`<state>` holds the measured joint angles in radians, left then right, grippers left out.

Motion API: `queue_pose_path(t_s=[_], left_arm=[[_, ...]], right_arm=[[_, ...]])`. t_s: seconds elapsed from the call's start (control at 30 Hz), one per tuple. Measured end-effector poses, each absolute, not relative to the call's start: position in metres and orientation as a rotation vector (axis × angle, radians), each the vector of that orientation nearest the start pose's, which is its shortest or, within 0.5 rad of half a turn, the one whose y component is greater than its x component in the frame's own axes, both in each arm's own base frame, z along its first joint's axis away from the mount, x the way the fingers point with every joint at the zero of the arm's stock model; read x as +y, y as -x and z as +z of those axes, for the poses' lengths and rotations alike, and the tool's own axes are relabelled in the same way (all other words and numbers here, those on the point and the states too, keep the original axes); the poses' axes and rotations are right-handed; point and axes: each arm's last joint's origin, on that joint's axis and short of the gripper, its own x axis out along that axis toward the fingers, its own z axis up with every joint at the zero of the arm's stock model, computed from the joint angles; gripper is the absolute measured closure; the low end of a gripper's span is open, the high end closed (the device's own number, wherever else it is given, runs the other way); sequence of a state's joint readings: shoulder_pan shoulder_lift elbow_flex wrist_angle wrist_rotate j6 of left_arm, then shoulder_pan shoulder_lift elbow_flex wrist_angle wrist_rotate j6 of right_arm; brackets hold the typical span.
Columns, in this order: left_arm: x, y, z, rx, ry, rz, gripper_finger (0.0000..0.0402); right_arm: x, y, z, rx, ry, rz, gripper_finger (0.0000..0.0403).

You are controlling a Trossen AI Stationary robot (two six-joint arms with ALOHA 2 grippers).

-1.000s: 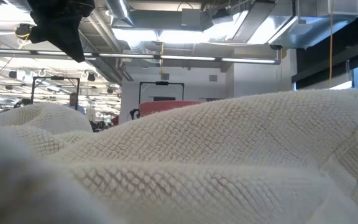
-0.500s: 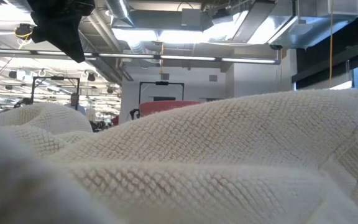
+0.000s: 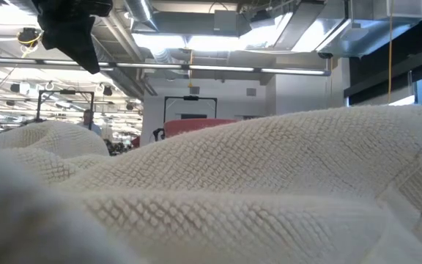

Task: Set table place
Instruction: Put the purple spoon into the pink bowl

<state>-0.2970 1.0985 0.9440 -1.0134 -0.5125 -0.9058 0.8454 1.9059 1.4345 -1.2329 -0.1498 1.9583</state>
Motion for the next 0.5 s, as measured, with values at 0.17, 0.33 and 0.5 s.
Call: queue_pose_path(t_s=[0.17, 0.33, 0.5], left_arm=[[-0.041, -0.184, 0.275, 0.88, 0.355, 0.639, 0.0374], [-0.041, -0.184, 0.275, 0.871, 0.378, 0.65, 0.0374], [-0.041, -0.184, 0.275, 0.839, 0.468, 0.692, 0.0374]], right_arm=[[0.259, -0.209, 0.201, 1.718, -0.425, -0.641, 0.0233], [0.261, -0.203, 0.201, 1.814, -0.103, -0.268, 0.0233], [0.265, -0.205, 0.2, 1.806, 0.072, 0.014, 0.0233]])
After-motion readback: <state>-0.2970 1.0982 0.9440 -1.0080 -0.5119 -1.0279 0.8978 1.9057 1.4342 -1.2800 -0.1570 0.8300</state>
